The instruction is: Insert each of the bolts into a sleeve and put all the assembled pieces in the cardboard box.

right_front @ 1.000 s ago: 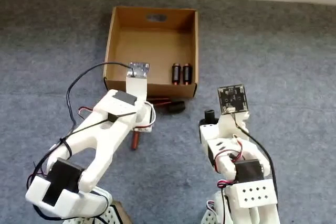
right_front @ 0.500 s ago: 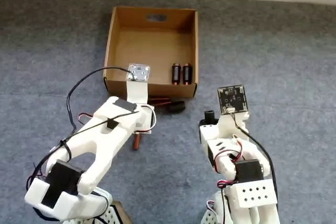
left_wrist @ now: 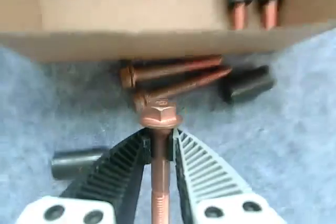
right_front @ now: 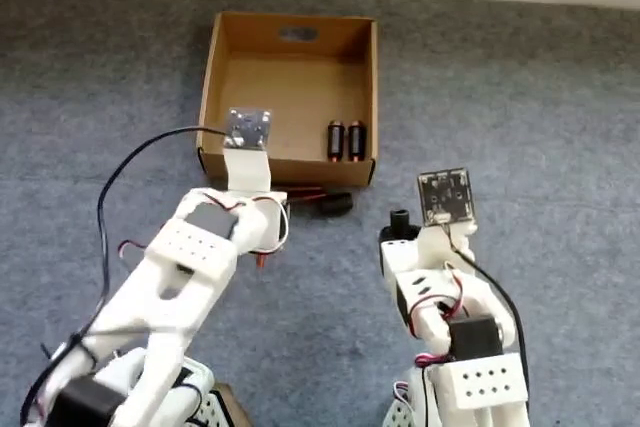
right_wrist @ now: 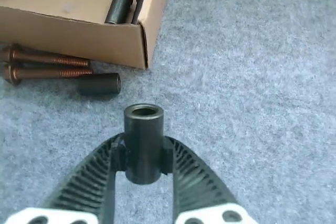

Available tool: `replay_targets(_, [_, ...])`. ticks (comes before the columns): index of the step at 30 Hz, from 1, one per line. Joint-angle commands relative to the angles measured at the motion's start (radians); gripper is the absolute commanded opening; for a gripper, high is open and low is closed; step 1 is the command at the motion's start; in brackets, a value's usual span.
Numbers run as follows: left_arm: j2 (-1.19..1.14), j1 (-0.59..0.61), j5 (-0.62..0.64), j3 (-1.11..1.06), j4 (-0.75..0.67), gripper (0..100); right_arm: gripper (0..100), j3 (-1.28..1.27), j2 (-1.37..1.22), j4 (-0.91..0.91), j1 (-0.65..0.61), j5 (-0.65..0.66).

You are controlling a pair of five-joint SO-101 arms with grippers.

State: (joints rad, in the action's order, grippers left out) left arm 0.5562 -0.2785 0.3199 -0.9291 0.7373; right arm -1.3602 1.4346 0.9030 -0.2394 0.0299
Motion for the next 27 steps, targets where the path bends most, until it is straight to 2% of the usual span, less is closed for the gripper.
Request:
replay_targets(1, [0.196, 0.010, -0.002, 0.007, 0.005, 1, 0.6, -0.033, 0.165, -0.015, 0.007, -0.008])
replay_targets(6, [0.360, 0.008, 0.000, 0.012, 0.005, 1, 0.6, -0.125, 0.401, -0.022, 0.007, -0.008])
replay_targets(9, [0.430, -0.008, 0.000, 0.012, -0.015, 1, 0.6, -0.140, 0.394, -0.059, 0.007, -0.008])
replay_targets(14, [0.507, -0.134, 0.000, 0.008, -0.141, 1, 0.6, -0.147, 0.369, -0.107, 0.007, -0.008])
replay_targets(20, [0.495, -0.309, -0.006, 0.005, -0.315, 1, 0.6, -0.148, 0.369, -0.107, 0.007, -0.008])
replay_targets(23, [0.470, -0.360, -0.006, 0.007, -0.411, 1, 0.6, -0.148, 0.369, -0.107, 0.007, -0.008])
replay_targets(27, [0.409, -0.404, -0.006, 0.010, -0.468, 1, 0.6, -0.148, 0.369, -0.107, 0.007, -0.008])
